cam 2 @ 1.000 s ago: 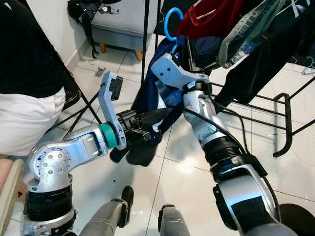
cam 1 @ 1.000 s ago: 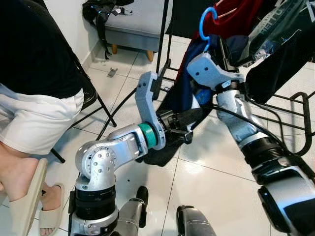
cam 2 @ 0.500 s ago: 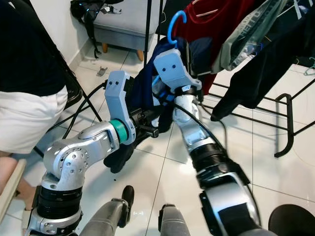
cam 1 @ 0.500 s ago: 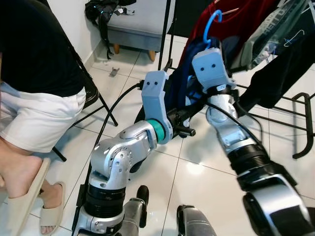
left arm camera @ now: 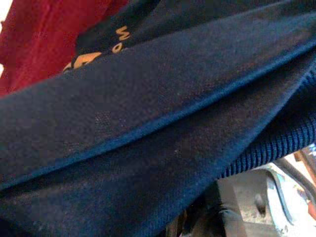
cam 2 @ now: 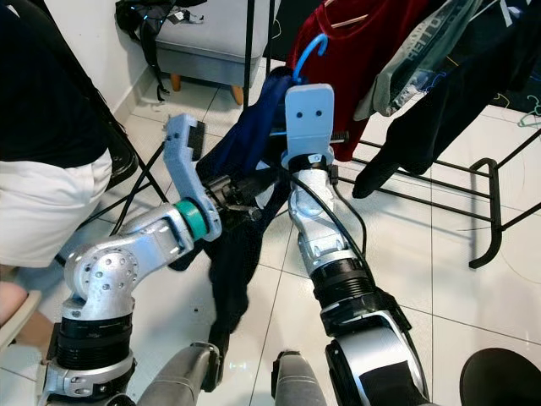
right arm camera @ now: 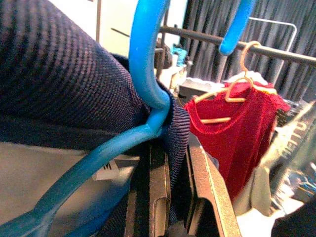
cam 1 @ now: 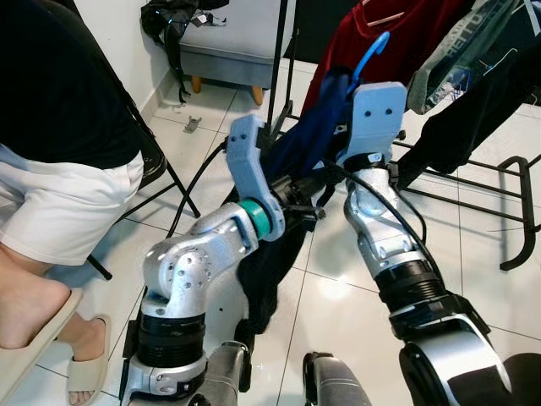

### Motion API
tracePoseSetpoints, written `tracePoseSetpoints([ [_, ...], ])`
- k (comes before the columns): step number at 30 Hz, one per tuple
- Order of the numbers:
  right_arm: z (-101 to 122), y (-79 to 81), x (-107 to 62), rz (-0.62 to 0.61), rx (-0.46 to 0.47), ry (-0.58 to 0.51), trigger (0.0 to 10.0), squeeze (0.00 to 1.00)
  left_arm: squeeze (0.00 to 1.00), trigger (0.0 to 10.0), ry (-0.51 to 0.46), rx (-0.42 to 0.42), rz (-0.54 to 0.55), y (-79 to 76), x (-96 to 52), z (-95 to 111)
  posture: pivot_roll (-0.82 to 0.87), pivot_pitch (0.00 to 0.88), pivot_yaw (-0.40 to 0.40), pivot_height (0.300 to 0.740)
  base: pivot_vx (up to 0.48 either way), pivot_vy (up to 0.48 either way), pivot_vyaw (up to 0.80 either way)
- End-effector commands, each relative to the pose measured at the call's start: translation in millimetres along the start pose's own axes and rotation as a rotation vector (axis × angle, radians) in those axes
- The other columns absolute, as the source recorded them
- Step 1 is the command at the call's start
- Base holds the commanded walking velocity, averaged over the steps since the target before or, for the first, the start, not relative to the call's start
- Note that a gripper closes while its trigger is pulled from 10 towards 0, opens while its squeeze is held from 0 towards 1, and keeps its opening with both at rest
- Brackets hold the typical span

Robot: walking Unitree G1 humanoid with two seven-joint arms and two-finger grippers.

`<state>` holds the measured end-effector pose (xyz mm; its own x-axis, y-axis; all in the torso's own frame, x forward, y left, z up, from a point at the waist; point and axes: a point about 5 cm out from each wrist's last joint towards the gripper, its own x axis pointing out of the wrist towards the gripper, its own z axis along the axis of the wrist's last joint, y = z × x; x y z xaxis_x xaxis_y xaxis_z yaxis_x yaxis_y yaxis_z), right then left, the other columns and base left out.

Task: Hang hanger

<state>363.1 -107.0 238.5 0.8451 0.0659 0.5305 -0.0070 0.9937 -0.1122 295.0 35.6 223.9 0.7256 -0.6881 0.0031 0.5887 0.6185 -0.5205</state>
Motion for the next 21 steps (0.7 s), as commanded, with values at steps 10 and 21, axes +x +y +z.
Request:
tracePoseSetpoints([
  [10, 31.8, 45.1, -10.2, 0.403, 0.049, -0.167, 10.0, 0.0, 0.0, 10.0, -0.167, 0.089, 0.308, 10.0, 22.2, 30.4, -0.05, 0.163, 0.062, 0.74, 0.0, 0.0, 0.0],
  [21, 20.7, 38.9, -13.2, 0.385, 0.06, -0.105, 10.0, 0.0, 0.0, 10.0, -0.205, 0.032, 0.242, 15.0, 9.7, 41.2, -0.04, 0.168, 0.056, 0.74, 0.0, 0.0, 0.0],
])
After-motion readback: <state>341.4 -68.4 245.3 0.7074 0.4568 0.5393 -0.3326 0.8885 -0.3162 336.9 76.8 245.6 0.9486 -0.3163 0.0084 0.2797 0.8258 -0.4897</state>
